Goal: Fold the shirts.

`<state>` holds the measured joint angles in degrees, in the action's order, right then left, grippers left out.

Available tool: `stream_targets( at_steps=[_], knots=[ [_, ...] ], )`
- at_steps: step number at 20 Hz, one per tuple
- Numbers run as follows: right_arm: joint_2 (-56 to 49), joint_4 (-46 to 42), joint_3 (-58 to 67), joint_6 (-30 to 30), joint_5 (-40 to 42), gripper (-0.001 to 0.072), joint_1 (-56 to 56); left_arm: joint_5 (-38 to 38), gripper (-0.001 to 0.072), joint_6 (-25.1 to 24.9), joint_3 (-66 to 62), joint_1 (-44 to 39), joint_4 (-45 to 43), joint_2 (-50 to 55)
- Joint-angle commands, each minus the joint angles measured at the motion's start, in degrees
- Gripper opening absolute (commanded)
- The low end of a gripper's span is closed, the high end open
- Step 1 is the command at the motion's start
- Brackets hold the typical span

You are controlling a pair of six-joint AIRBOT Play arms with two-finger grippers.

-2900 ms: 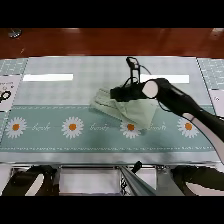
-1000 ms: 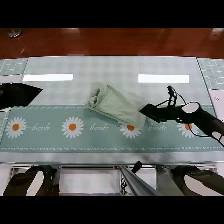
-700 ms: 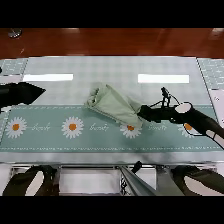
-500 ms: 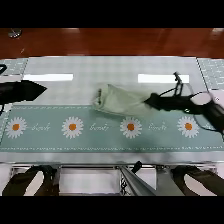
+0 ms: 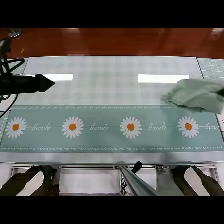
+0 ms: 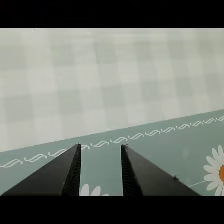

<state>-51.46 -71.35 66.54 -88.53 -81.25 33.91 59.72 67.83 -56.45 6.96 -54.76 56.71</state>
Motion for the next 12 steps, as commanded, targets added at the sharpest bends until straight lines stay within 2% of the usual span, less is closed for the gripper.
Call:
stream_targets(
  at_steps=[1, 4, 6, 9, 12],
  knots=[
    [0.6, -9.0, 3.0, 0.5, -14.0, 0.0030, 12.8, -1.1, 0.0320, -1.8, 0.0, -2.6, 0.3, 6.5],
    [0.6, -21.1, 3.0, 1.1, -20.6, 0.0030, 18.4, -1.2, 0.0320, -1.9, 0.0, -4.0, 0.3, 10.5],
    [1.2, -23.7, 3.0, 0.1, -22.0, 0.0030, 22.0, -1.2, 0.0320, -1.9, 0.0, -4.1, 0.3, 12.2],
    [1.7, -28.8, 2.5, -0.1, -24.4, 0.0030, 25.7, -1.2, 0.0320, -4.7, 0.0, -4.1, 0.3, 13.3],
    [3.5, -33.9, -1.9, 1.1, -25.0, 0.0030, 27.5, -1.2, 0.0319, -5.7, 0.0, -4.0, 0.2, 13.2]
  ],
)
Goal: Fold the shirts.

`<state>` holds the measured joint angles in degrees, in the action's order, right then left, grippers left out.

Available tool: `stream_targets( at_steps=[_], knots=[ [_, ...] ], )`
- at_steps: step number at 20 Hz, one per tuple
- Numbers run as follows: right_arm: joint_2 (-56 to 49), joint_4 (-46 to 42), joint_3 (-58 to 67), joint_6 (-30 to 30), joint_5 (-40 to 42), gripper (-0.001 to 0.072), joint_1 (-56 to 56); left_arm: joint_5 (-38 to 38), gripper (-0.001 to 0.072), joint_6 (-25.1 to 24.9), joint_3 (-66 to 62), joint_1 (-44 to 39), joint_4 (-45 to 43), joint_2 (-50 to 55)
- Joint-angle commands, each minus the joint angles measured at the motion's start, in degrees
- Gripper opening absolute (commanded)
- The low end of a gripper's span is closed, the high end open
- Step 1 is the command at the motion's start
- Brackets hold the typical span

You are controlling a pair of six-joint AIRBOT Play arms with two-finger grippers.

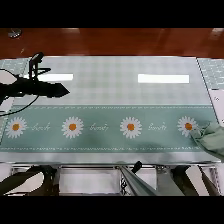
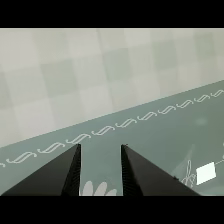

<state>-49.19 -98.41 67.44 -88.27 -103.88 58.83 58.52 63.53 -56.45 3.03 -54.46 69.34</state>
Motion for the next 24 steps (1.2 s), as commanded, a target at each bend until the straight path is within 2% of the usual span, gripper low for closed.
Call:
stream_targets(
  at_steps=[1, 4, 7, 9, 11, 13, 14, 16, 18, 19, 20, 22, 24],
  knots=[
    [2.1, -10.1, -4.9, 1.3, -2.5, 0.0030, 2.5, 0.0, 0.0319, -1.4, 0.0, 0.1, -0.2, 0.6],
    [6.1, -23.0, -11.7, 4.0, -1.9, 0.0031, 2.5, -0.1, 0.0319, -1.9, 0.0, 1.0, -0.2, 0.6],
    [9.6, -28.3, -19.1, 5.0, -0.1, 0.0042, 2.5, 0.0, 0.0319, -3.9, 0.0, 2.2, -0.2, 0.6],
    [10.4, -31.1, -24.3, 5.0, 0.0, 0.0185, 2.6, 0.0, 0.0319, -3.9, 0.0, 2.8, -0.2, 0.6],
    [10.4, -33.9, -28.4, 5.0, 0.7, 0.0220, 2.5, -0.1, 0.0319, -3.9, 0.0, 3.2, -0.2, 0.6],
    [10.4, -36.1, -30.6, 5.0, 2.0, 0.0425, 2.5, -0.1, 0.0319, -3.9, 0.0, 3.4, -0.2, 0.6],
    [10.4, -36.6, -30.8, 5.0, 3.1, 0.0461, 2.5, -0.1, 0.0319, -3.9, 0.0, 3.4, -0.2, 0.6],
    [10.4, -37.3, -30.4, 4.9, 7.8, 0.0470, 2.5, -1.1, 0.0319, -3.9, 0.0, 3.4, -0.2, 0.6],
    [10.4, -32.6, -27.2, 4.8, 14.0, 0.0469, 0.4, -0.8, 0.0338, -3.8, -1.0, 3.1, 0.0, 0.6],
    [10.4, -29.0, -24.2, 5.0, 18.0, 0.0468, -2.0, 0.0, 0.0428, -3.8, -2.5, 2.7, 0.0, 0.6],
    [10.4, -24.2, -20.7, 4.9, 22.4, 0.0468, -4.9, 0.4, 0.0461, -2.9, -4.6, 2.0, -0.2, 0.6],
    [9.6, -11.8, -14.0, 5.2, 33.2, 0.0470, -11.8, 0.0, 0.0460, 1.1, -10.2, -0.6, -4.3, 0.7],
    [4.4, 0.5, -8.1, 6.6, 35.4, 0.0500, -19.2, -1.1, 0.0460, 4.9, -16.3, -4.7, -13.9, 1.2]
  ],
)
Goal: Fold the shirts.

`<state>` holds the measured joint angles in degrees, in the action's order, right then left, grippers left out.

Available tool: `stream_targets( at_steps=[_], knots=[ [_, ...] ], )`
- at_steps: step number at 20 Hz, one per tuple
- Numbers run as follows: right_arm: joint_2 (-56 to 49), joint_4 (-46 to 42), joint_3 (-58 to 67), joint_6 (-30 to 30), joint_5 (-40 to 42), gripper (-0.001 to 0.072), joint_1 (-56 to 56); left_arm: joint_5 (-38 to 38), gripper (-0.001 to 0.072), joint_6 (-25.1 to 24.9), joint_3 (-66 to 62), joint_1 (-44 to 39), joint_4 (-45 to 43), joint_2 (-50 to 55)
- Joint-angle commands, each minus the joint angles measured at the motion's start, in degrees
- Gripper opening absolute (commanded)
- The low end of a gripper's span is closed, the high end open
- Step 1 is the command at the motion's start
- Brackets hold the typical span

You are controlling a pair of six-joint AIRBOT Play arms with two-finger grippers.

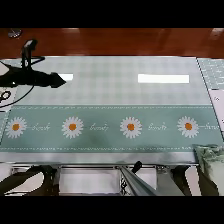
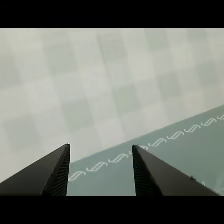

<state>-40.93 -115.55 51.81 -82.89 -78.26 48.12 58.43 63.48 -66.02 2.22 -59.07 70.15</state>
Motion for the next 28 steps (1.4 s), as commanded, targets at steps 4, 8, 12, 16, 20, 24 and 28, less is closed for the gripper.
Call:
stream_targets(
  at_steps=[4, 8, 12, 16, 20, 24, 28],
  knots=[
    [-17.1, 29.6, 13.0, -3.3, 10.6, 0.0504, -24.2, 5.7, 0.0553, 14.2, -19.4, -15.2, -27.0, 6.3],
    [-24.9, 29.0, 14.9, -6.2, 7.4, 0.0616, -36.8, 19.1, 0.0714, 18.6, -26.1, -23.7, -37.6, 11.0],
    [-28.1, 26.0, 14.9, -5.8, 3.7, 0.0615, -41.5, 21.9, 0.0714, 25.4, -26.1, -23.9, -37.6, 12.6],
    [-28.1, 26.5, 14.9, -5.8, 3.9, 0.0615, -41.6, 24.4, 0.0709, 25.8, -26.1, -24.2, -37.3, 13.4],
    [-28.1, 26.5, 14.9, -5.8, 3.9, 0.0614, -41.6, 24.3, 0.0709, 25.8, -26.1, -24.2, -37.4, 13.8],
    [-28.1, 26.5, 14.9, -5.8, 3.9, 0.0614, -41.6, 24.3, 0.0709, 25.8, -26.1, -24.2, -37.4, 14.7],
    [-28.1, 26.5, 14.9, -5.8, 3.9, 0.0614, -41.6, 24.1, 0.0709, 25.8, -26.1, -24.2, -37.3, 15.6]
  ],
)
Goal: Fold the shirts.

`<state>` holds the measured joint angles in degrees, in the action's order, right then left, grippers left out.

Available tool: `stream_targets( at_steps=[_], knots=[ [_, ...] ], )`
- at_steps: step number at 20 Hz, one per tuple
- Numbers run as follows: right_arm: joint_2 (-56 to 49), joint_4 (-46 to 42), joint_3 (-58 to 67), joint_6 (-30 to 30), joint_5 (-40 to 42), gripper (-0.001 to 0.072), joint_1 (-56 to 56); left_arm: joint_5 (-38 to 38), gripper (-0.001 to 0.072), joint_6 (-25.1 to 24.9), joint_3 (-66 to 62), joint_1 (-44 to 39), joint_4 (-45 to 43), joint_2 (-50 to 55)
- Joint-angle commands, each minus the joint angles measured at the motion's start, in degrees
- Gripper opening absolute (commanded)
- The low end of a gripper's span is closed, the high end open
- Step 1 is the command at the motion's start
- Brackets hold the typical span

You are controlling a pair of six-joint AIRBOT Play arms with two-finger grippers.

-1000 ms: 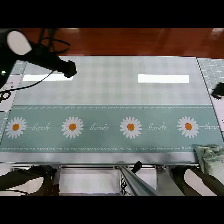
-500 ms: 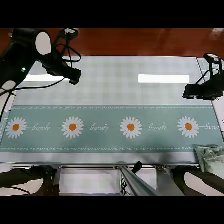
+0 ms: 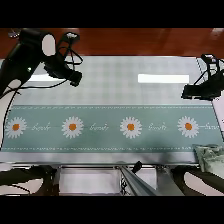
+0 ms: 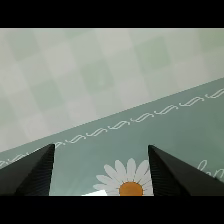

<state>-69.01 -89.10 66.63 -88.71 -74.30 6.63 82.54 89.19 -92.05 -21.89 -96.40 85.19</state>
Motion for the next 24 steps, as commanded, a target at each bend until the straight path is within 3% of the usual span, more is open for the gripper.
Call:
stream_targets(
  at_steps=[1, 24],
  knots=[
    [0.0, 0.1, 0.0, 0.0, 0.0, 0.0615, -0.1, 0.0, 0.0709, 0.1, 0.0, 0.0, 0.0, 0.8],
    [0.0, 0.1, 0.0, 0.0, 0.0, 0.0614, -0.1, 0.0, 0.0709, 0.1, 0.0, 0.0, 0.0, 1.8]
  ],
)
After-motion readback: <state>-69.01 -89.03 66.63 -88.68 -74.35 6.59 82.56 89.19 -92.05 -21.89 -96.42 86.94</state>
